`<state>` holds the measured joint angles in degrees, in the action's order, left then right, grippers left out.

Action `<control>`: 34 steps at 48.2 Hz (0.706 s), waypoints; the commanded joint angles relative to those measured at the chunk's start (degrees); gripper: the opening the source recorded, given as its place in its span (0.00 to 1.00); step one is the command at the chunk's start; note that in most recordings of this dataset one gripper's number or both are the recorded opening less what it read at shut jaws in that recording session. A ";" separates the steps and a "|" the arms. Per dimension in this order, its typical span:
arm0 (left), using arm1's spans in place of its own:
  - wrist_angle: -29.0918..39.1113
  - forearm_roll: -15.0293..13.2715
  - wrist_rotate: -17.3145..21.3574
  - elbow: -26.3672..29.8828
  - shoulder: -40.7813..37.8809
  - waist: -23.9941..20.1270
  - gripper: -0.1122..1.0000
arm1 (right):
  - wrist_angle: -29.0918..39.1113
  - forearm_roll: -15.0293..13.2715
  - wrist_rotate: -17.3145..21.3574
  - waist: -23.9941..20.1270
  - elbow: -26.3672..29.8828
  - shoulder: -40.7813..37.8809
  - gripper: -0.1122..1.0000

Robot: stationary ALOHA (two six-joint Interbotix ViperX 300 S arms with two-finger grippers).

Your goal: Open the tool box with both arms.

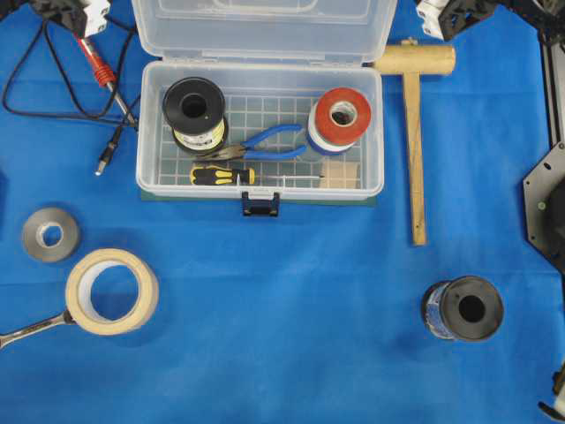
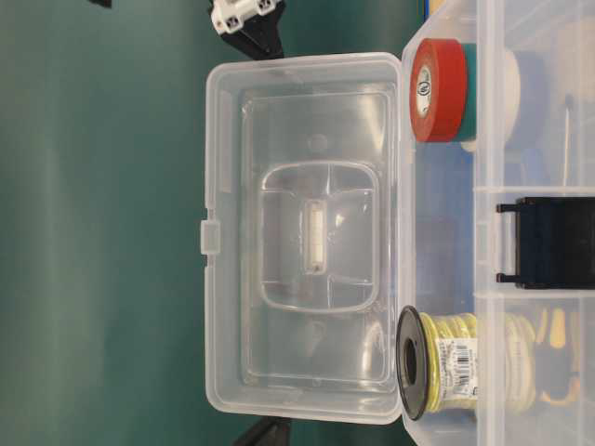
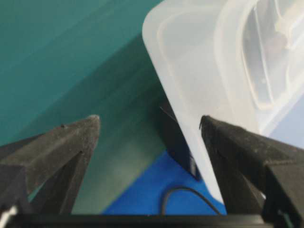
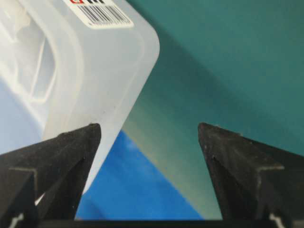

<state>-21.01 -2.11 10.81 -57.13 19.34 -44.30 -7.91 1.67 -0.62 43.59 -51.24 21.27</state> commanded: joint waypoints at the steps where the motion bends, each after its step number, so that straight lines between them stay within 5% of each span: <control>1: -0.09 0.18 0.09 -0.97 2.64 -0.88 0.92 | 0.44 -0.09 0.00 0.97 -0.79 2.99 0.87; 19: 2.29 0.18 0.26 -6.59 11.16 -3.78 0.92 | 5.19 -0.09 0.00 3.34 -6.50 13.36 0.87; 34: 2.29 0.18 -0.44 -7.03 12.30 -2.90 0.92 | 5.36 0.09 0.62 2.99 -6.77 13.27 0.87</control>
<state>-18.46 -2.02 10.63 -64.86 31.38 -47.81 -2.11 1.67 -0.18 46.76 -58.89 34.80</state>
